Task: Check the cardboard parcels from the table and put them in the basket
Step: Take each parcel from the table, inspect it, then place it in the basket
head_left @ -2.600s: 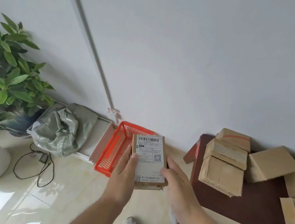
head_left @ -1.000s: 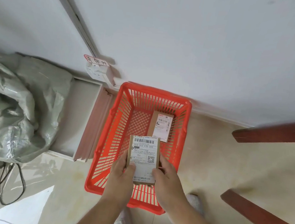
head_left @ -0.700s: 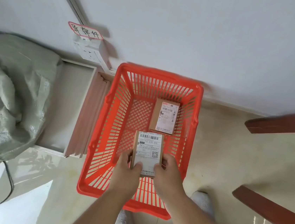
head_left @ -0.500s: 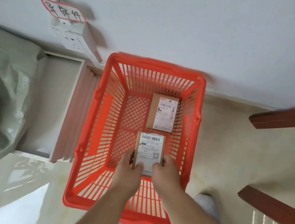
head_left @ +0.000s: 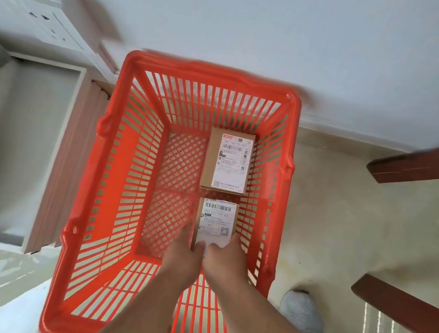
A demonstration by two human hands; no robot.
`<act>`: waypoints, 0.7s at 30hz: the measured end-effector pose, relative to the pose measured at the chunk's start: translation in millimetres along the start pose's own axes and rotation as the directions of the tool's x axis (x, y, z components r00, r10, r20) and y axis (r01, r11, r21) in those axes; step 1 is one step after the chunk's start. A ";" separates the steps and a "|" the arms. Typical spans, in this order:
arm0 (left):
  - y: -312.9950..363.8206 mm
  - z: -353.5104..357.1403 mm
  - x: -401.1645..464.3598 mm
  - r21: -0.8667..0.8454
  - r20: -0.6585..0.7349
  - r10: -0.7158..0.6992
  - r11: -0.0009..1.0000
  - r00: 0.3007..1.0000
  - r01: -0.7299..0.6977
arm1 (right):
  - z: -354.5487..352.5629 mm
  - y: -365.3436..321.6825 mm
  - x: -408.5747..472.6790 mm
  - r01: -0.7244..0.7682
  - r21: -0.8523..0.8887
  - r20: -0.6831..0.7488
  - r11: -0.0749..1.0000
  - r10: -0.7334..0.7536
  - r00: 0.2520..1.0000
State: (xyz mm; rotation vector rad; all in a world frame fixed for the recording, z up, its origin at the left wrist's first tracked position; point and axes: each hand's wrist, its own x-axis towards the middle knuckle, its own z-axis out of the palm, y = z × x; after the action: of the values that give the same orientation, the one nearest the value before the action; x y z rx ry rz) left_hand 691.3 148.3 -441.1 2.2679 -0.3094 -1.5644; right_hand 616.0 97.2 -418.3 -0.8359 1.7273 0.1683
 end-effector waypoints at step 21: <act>337.8 -59.0 -491.2 -0.181 -0.188 0.308 0.922 0.933 -0.341 | -380.9 -182.6 -435.2 0.426 0.027 0.086 0.904 -0.427 0.900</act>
State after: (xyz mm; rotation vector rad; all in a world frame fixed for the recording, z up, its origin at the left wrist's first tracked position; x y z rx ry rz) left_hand 578.3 38.2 136.9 2.0350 -0.4308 -1.1844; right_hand 466.9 -39.7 153.4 -1.1627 1.4198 -0.0970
